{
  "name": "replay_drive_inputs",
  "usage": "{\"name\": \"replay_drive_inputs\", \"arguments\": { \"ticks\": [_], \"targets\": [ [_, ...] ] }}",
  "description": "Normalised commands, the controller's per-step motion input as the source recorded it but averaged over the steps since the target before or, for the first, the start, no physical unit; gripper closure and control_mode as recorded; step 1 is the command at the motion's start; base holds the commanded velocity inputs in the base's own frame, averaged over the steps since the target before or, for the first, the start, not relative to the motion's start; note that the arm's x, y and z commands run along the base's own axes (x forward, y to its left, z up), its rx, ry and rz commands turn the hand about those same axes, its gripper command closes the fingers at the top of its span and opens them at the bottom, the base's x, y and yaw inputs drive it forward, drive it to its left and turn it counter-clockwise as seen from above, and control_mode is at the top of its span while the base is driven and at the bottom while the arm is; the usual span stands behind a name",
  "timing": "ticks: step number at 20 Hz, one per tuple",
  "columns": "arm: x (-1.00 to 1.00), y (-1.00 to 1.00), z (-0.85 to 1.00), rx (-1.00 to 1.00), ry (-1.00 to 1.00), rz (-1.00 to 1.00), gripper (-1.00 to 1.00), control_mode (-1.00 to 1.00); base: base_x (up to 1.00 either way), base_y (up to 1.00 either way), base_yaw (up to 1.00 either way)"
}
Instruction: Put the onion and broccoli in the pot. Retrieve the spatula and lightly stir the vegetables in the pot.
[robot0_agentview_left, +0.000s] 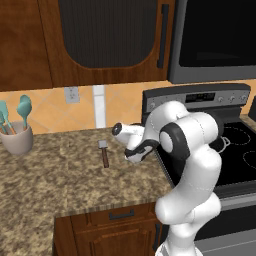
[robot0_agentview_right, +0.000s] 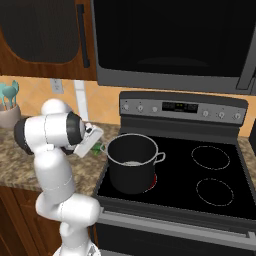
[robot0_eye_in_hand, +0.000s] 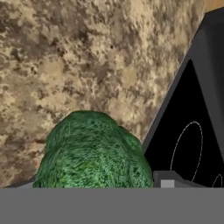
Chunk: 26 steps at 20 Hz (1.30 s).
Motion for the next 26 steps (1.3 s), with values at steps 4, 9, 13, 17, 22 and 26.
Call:
{"name": "replay_drive_inputs", "arguments": {
  "ticks": [4, 9, 13, 17, 22, 26],
  "targets": [
    [-0.34, 0.04, 0.01, 0.0, -0.01, 0.03, 1.0, -1.0, 0.0, 0.0, 0.0],
    [-1.0, 0.16, 0.62, 0.0, -0.25, 0.0, 1.0, -1.0, 0.0, 0.0, 0.0],
    [-0.97, 0.14, 1.0, 0.12, -0.25, 0.0, 1.0, -1.0, 0.0, 0.0, 0.0],
    [-0.77, 0.0, 1.0, 0.25, -0.09, 0.0, 1.0, -1.0, 0.0, 0.0, 0.0],
    [-0.66, -0.01, 1.0, 0.32, -0.01, -0.01, 1.0, -1.0, 0.0, 0.0, 0.0],
    [-0.54, -0.3, 1.0, 0.28, 0.0, -0.06, 1.0, -1.0, 0.0, 0.0, 0.0]
  ]
}}
